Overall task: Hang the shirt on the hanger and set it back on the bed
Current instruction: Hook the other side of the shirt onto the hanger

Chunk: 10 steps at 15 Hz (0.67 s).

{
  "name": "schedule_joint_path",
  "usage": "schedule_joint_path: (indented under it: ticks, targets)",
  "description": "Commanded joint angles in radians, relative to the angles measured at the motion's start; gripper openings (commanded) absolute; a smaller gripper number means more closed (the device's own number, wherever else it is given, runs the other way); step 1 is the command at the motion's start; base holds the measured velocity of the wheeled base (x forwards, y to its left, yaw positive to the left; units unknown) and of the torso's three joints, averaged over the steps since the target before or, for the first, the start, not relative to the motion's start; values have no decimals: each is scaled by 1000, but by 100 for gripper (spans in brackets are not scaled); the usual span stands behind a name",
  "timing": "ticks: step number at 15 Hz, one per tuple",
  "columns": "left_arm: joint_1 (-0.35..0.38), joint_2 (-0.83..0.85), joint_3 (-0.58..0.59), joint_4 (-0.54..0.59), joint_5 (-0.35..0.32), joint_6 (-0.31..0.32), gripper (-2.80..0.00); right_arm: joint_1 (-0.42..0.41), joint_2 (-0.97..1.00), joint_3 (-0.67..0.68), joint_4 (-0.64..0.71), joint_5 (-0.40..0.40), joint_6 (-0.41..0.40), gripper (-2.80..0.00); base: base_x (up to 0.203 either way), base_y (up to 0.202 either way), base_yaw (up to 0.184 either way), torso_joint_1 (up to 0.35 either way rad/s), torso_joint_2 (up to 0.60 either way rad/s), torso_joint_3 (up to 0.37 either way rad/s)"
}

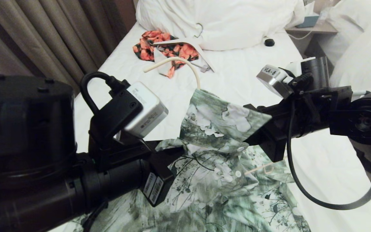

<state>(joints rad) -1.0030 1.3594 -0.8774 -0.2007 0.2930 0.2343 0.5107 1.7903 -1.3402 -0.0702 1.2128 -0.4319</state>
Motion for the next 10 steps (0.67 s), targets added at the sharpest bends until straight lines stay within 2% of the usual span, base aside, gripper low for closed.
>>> schedule_joint_path:
  ticks: [1, 8, 10]
  targets:
    - [-9, 1, 9, -6, 5, -1, -280, -13, -6, 5, 1, 7, -2, -280, 0, 0, 0, 0, 0, 0]
    - [-9, 6, 15, -6, 3, -1, -280, -24, -12, 3, -6, 9, -4, -280, 0, 0, 0, 0, 0, 0]
    - [-9, 3, 17, -6, 5, -1, -280, -23, -5, 15, -72, 13, -1, -280, 0, 0, 0, 0, 0, 0]
